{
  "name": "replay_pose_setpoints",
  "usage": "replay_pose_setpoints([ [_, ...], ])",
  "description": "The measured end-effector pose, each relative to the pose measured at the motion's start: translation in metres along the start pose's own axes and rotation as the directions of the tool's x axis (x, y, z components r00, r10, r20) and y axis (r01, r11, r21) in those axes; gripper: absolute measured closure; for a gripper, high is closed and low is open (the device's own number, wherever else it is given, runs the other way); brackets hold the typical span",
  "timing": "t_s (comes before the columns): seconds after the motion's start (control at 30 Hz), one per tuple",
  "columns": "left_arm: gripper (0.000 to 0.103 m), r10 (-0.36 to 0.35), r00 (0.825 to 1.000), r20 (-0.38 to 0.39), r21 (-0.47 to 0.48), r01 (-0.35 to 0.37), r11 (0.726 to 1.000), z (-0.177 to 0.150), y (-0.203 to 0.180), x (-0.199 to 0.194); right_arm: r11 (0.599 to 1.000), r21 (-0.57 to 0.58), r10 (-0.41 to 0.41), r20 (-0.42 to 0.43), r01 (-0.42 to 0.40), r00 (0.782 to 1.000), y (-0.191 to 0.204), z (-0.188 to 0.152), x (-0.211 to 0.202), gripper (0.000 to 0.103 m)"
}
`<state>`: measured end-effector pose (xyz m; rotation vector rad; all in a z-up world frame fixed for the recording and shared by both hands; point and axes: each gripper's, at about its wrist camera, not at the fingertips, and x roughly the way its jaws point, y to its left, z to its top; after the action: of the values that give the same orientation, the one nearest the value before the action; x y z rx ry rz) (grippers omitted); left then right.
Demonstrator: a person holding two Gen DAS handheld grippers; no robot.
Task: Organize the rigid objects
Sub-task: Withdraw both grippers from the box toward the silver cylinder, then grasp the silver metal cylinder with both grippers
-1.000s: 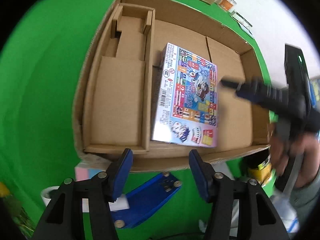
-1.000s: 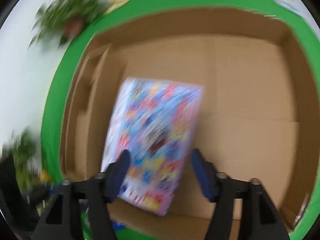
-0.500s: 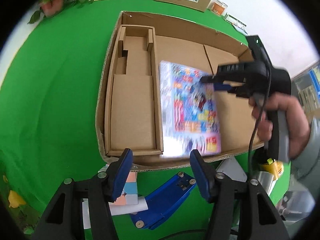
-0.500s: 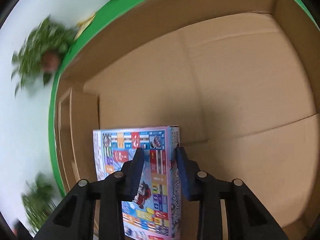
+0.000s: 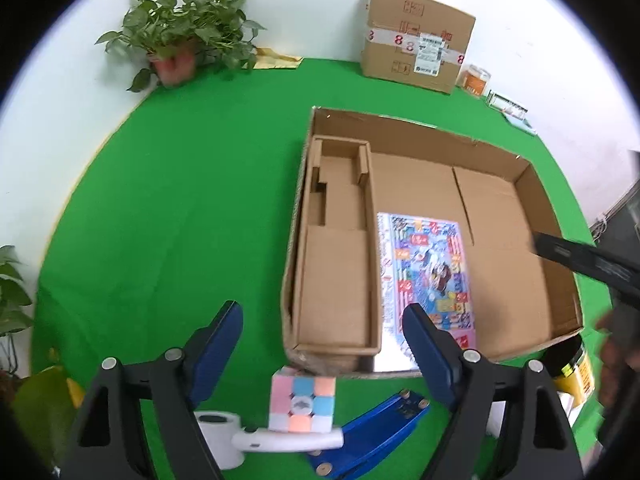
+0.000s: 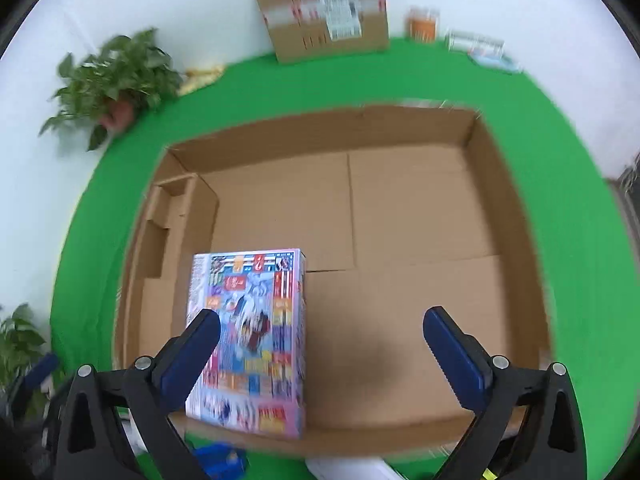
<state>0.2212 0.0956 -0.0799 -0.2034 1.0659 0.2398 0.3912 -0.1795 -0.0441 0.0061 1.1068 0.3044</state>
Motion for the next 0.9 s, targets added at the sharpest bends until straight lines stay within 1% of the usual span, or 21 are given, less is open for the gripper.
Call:
replay_pose_setpoints([
  [0.07,0.023,-0.001,1.0,-0.022,0.008,0.001,1.0,-0.005,0.0,0.0,1.0,-0.002,-0.015,0.0,0.015,1.0,-0.006,-0.019,-0.025,0.001],
  [0.1,0.027,-0.009,1.0,-0.022,0.015,0.01,1.0,-0.009,0.0,-0.003,0.999,0.009,-0.031,-0.008,0.031,0.999,-0.008,-0.032,-0.037,0.001],
  [0.13,0.037,-0.021,1.0,-0.016,0.025,0.021,0.999,-0.012,-0.001,-0.006,0.999,0.024,-0.037,-0.019,0.037,0.999,-0.011,-0.044,-0.047,0.001],
  [0.17,0.073,-0.04,0.999,-0.005,0.044,0.04,0.998,-0.016,-0.003,-0.012,0.999,0.034,-0.034,-0.024,0.034,0.999,-0.018,-0.054,-0.057,0.001],
  [0.2,0.098,-0.05,0.999,-0.006,0.062,0.05,0.997,-0.019,-0.006,-0.015,0.998,0.053,-0.019,-0.025,0.02,1.0,-0.021,-0.068,-0.069,0.004],
  [0.23,0.098,-0.058,0.998,-0.012,0.081,0.059,0.995,-0.023,-0.009,-0.016,0.998,0.063,-0.002,-0.019,0.003,1.0,-0.027,-0.078,-0.08,0.016],
  [0.27,0.098,-0.075,0.997,-0.006,0.098,0.075,0.992,-0.026,-0.012,-0.019,0.998,0.068,0.009,-0.013,-0.009,1.0,-0.026,-0.091,-0.091,0.027],
  [0.33,0.088,-0.106,0.994,0.015,0.119,0.103,0.988,-0.032,-0.02,-0.025,0.997,0.082,0.007,-0.006,-0.006,1.0,-0.027,-0.117,-0.114,0.028],
  [0.37,0.061,-0.107,0.994,0.014,0.121,0.104,0.987,-0.034,-0.024,-0.027,0.995,0.095,0.003,0.004,-0.003,1.0,-0.029,-0.126,-0.122,0.02],
  [0.4,0.03,-0.105,0.994,0.011,0.122,0.103,0.987,-0.035,-0.027,-0.029,0.994,0.108,-0.015,0.008,0.014,1.0,-0.047,-0.138,-0.137,0.013],
  [0.43,0.022,-0.105,0.994,0.024,0.125,0.102,0.987,-0.038,-0.031,-0.032,0.991,0.127,-0.038,0.015,0.036,0.999,-0.056,-0.148,-0.147,0.0],
  [0.47,0.021,-0.113,0.991,0.066,0.134,0.103,0.986,-0.043,-0.034,-0.038,0.988,0.144,-0.053,0.029,0.048,0.998,-0.064,-0.153,-0.152,0.0],
  [0.5,0.021,-0.121,0.989,0.091,0.146,0.107,0.983,-0.046,-0.036,-0.042,0.984,0.168,-0.063,0.026,0.057,0.998,-0.072,-0.162,-0.154,0.0],
  [0.53,0.021,-0.131,0.987,0.095,0.171,0.114,0.979,-0.05,-0.041,-0.044,0.982,0.179,-0.066,0.012,0.063,0.998,-0.077,-0.166,-0.153,0.0],
  [0.6,0.021,-0.144,0.988,0.063,0.199,0.129,0.971,-0.056,-0.048,-0.041,0.973,0.222,-0.058,-0.044,0.066,0.997,-0.089,-0.186,-0.148,0.0],
  [0.63,0.021,-0.15,0.988,0.032,0.209,0.14,0.968,-0.061,-0.051,-0.037,0.967,0.246,-0.049,-0.074,0.066,0.996,-0.094,-0.194,-0.142,0.0],
  [0.67,0.021,-0.154,0.988,0.009,0.214,0.149,0.966,-0.064,-0.052,-0.034,0.96,0.272,-0.039,-0.104,0.066,0.994,-0.1,-0.2,-0.134,0.0],
  [0.73,0.021,-0.164,0.986,-0.04,0.216,0.169,0.962,-0.071,-0.055,-0.028,0.942,0.328,-0.014,-0.164,0.068,0.986,-0.114,-0.225,-0.122,0.0],
  [0.83,0.021,-0.164,0.981,-0.102,0.216,0.183,0.959,-0.085,-0.055,-0.023,0.924,0.37,-0.001,-0.244,0.095,0.97,-0.124,-0.258,-0.1,0.001],
  [0.87,0.021,-0.157,0.981,-0.113,0.218,0.179,0.96,-0.09,-0.055,-0.023,0.916,0.391,0.02,-0.274,0.092,0.961,-0.126,-0.271,-0.093,0.001],
  [0.9,0.021,-0.144,0.982,-0.126,0.222,0.17,0.96,-0.094,-0.054,-0.022,0.91,0.405,0.04,-0.288,0.084,0.957,-0.127,-0.279,-0.083,0.001],
])
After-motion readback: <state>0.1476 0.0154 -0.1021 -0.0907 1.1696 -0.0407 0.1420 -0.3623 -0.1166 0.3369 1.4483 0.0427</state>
